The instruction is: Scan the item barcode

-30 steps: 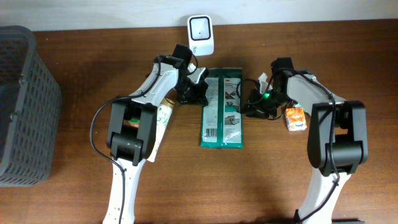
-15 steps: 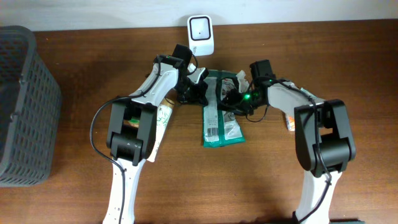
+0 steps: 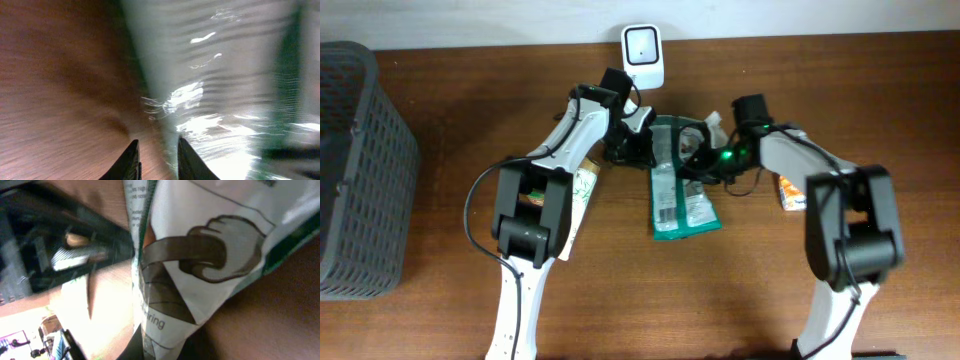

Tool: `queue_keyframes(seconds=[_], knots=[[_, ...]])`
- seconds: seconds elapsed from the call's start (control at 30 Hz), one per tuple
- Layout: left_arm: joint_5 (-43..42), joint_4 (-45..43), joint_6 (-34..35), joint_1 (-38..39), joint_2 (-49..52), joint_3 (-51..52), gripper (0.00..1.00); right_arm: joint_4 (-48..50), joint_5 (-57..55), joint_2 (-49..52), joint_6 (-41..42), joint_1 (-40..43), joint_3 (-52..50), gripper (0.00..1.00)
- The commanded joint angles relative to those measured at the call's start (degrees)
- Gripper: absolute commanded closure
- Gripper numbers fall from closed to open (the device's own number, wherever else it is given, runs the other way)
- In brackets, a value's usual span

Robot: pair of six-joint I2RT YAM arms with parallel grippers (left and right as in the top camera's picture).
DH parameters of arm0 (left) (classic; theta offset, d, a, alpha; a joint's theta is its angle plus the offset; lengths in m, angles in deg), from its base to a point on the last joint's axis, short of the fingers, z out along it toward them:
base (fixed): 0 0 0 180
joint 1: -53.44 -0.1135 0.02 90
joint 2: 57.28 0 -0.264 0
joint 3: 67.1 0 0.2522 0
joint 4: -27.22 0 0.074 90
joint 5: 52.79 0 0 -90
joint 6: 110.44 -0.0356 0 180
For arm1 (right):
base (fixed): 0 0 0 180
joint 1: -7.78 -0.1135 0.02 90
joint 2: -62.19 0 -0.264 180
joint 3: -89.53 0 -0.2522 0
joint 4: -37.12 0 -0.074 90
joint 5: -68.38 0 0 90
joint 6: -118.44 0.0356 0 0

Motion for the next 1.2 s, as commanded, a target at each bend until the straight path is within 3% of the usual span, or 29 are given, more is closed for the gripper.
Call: queue_keyframes(seconds=[0.0,0.17,0.27,0.37,0.47,0.53,0.57,0.6,0.63,0.67,0.73,0.9,1.03,1.07,1.17], knots=[[9.44,0.96,-0.33,-3.85,-10.01,-3.26,0.67,-5.73,2.32,-12.79,-2.54,5.79,0.13,0.96],[10.67,1.66,-0.35,-12.37,-23.45,-3.30,0.50,-11.45,12.70,-24.57,-3.72,8.98,0.13,0.96],[12.92,3.45,-0.79,-17.44,-26.99,-3.30,0.50,-11.61,21.07,-29.53,-0.33,10.10,0.15,0.96],[18.84,5.57,-3.98,-22.29,-27.96,-3.28,0.53,-12.11,21.57,-35.23,7.28,12.13,0.15,0.96],[28.74,9.22,-4.24,-23.54,-27.93,-3.28,0.48,-12.98,21.57,-38.99,11.17,12.79,0.15,0.96],[30.12,10.21,-4.61,-23.54,-27.93,-3.28,0.43,-13.88,21.59,-39.85,11.39,12.72,0.13,0.96],[30.12,10.40,-4.61,-23.52,-27.93,-3.28,0.28,-14.62,21.59,-39.87,11.39,12.72,0.15,0.96],[30.10,10.43,-4.59,-23.52,-27.93,-3.28,0.21,-14.91,21.57,-39.87,11.37,12.72,0.13,0.96],[30.10,10.40,-4.59,-23.52,-27.93,-3.28,0.05,-15.06,21.57,-39.87,11.37,12.72,0.13,0.96],[30.10,10.45,-4.59,-23.52,-27.93,-3.28,0.01,-15.04,21.33,-39.87,11.34,12.61,0.15,0.96],[30.10,10.64,-4.59,-23.52,-27.93,-3.28,0.01,-15.06,16.48,-39.98,11.10,12.28,0.15,0.96],[30.10,10.64,-4.59,-23.52,-27.93,-3.28,0.01,-15.82,-10.36,-39.36,11.34,4.07,5.31,0.96],[30.10,10.62,-4.59,-23.52,-27.93,-3.28,0.01,-24.26,-23.58,-30.58,6.69,-2.82,24.48,0.96],[30.10,10.64,-4.59,-23.52,-27.93,-3.28,0.01,-27.15,-30.34,-25.55,3.21,-5.40,33.57,0.96],[30.10,10.64,-4.59,-23.52,-27.93,-3.28,0.01,-24.65,-50.16,-16.17,-6.03,-11.54,45.59,0.96]])
